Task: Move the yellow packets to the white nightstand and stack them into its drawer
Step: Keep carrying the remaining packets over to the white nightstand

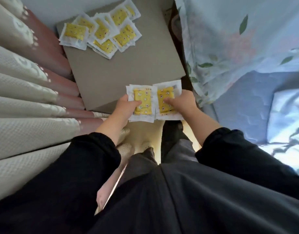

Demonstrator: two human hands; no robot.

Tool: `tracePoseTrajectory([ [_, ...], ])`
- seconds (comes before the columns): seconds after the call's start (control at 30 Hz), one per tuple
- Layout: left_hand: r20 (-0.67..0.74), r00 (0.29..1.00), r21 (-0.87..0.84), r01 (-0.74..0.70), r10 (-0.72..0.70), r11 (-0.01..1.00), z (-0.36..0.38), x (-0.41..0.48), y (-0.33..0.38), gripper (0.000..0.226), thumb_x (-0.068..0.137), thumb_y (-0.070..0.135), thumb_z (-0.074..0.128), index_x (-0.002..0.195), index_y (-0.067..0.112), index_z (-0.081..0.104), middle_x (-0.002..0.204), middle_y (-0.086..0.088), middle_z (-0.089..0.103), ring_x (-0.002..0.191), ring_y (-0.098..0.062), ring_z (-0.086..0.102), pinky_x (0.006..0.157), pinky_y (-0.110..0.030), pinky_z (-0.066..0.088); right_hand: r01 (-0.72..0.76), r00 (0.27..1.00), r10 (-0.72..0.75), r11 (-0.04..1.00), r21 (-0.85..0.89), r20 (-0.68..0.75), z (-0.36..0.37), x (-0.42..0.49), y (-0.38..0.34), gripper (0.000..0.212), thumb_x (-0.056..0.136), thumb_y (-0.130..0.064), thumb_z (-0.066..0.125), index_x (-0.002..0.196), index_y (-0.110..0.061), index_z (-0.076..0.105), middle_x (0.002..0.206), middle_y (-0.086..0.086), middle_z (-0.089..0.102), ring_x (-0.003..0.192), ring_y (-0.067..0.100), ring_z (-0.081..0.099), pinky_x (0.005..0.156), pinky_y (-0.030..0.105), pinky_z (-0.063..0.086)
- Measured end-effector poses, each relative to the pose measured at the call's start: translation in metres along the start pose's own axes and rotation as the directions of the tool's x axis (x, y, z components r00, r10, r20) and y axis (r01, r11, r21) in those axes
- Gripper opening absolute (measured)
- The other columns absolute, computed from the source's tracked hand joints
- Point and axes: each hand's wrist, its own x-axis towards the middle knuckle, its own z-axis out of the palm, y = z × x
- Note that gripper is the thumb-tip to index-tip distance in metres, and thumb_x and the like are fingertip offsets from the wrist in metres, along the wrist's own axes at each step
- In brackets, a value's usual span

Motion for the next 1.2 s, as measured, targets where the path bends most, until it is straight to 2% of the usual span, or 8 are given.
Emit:
tracePoseTrajectory([
  [0.27, 0.205, 0.978, 0.314, -0.105, 0.04, 0.944, 0.079, -0.064, -0.033, 0.019, 0.088, 0.012, 0.064, 0.106, 0.014, 0.06, 0.108, -0.006, 0.068, 0.098, -0.025, 0.066, 0.091, -0.044, 0.053, -0.119, 0.975, 0.112, 0.993, -0.022, -0.189, -0.036, -0.084, 0.123, 0.027, 0.079, -0.031, 0.071, 0.092, -0.011, 0.059, 0.076, -0.004, 0.055, 0.07, 0.013, 0.055, 0.049, 0.02, 0.035],
  [0.37, 0.3, 0.953, 0.438, -0.179, 0.045, 0.881, 0.117, -0.09, -0.054, 0.016, 0.086, 0.015, 0.066, 0.101, 0.018, 0.062, 0.105, -0.004, 0.069, 0.096, -0.024, 0.067, 0.089, -0.045, 0.054, -0.147, 0.946, 0.136, 0.989, -0.018, -0.296, -0.053, -0.117, 0.173, 0.025, 0.079, -0.028, 0.067, 0.093, -0.008, 0.06, 0.079, 0.001, 0.056, 0.075, 0.02, 0.055, 0.057, 0.028, 0.039],
  [0.5, 0.423, 0.905, 0.546, -0.3, 0.052, 0.782, 0.179, -0.136, -0.092, 0.015, 0.087, 0.012, 0.065, 0.101, 0.018, 0.061, 0.099, 0.0, 0.067, 0.088, -0.016, 0.065, 0.072, -0.028, 0.051, -0.214, 0.909, 0.216, 0.976, 0.047, -0.357, -0.074, -0.167, 0.252, 0.023, 0.079, -0.028, 0.065, 0.094, -0.012, 0.058, 0.08, -0.002, 0.051, 0.077, 0.019, 0.05, 0.065, 0.028, 0.035],
  [0.63, 0.513, 0.858, 0.644, -0.392, 0.009, 0.657, 0.25, -0.186, -0.14, 0.016, 0.085, 0.011, 0.064, 0.101, 0.012, 0.062, 0.104, -0.009, 0.067, 0.095, -0.024, 0.065, 0.086, -0.04, 0.054, -0.291, 0.87, 0.309, 0.951, 0.106, -0.384, -0.089, -0.226, 0.349, 0.022, 0.081, -0.027, 0.065, 0.09, -0.01, 0.054, 0.082, 0.001, 0.047, 0.082, 0.021, 0.048, 0.067, 0.028, 0.033],
  [0.77, 0.618, 0.785, 0.688, -0.52, -0.033, 0.507, 0.324, -0.241, -0.199, 0.008, 0.084, 0.01, 0.063, 0.084, 0.017, 0.057, 0.086, -0.001, 0.062, 0.084, -0.02, 0.061, 0.075, -0.033, 0.051, -0.351, 0.777, 0.468, 0.877, 0.328, -0.421, -0.097, -0.281, 0.451, 0.025, 0.075, -0.03, 0.068, 0.08, -0.013, 0.051, 0.073, -0.002, 0.049, 0.077, 0.021, 0.05, 0.053, 0.027, 0.029],
  [0.83, 0.675, 0.733, 0.681, -0.58, -0.078, 0.447, 0.361, -0.27, -0.233, 0.009, 0.084, 0.01, 0.063, 0.087, 0.018, 0.058, 0.086, 0.002, 0.062, 0.083, -0.018, 0.062, 0.076, -0.032, 0.051, -0.37, 0.72, 0.55, 0.82, 0.436, -0.423, -0.1, -0.312, 0.499, 0.026, 0.074, -0.028, 0.07, 0.079, -0.012, 0.05, 0.069, -0.004, 0.046, 0.073, 0.02, 0.048, 0.048, 0.024, 0.026],
  [1.0, 0.748, 0.642, 0.663, -0.707, -0.17, 0.248, 0.443, -0.347, -0.323, 0.021, 0.078, 0.02, 0.064, 0.097, 0.013, 0.06, 0.094, -0.003, 0.066, 0.088, -0.021, 0.064, 0.082, -0.036, 0.053, -0.414, 0.579, 0.715, 0.671, 0.615, -0.392, -0.099, -0.392, 0.611, 0.027, 0.078, -0.029, 0.069, 0.085, -0.012, 0.049, 0.069, -0.006, 0.045, 0.07, 0.019, 0.046, 0.047, 0.026, 0.027],
  [1.2, 0.821, 0.509, 0.529, -0.849, -0.259, 0.01, 0.5, -0.439, -0.421, 0.015, 0.08, 0.015, 0.063, 0.094, 0.012, 0.061, 0.086, 0.0, 0.063, 0.075, -0.015, 0.059, 0.061, -0.028, 0.047, -0.326, 0.4, 0.873, 0.42, 0.847, -0.279, -0.075, -0.486, 0.712, 0.025, 0.078, -0.028, 0.07, 0.089, -0.013, 0.054, 0.077, -0.002, 0.051, 0.076, 0.02, 0.051, 0.051, 0.025, 0.032],
])
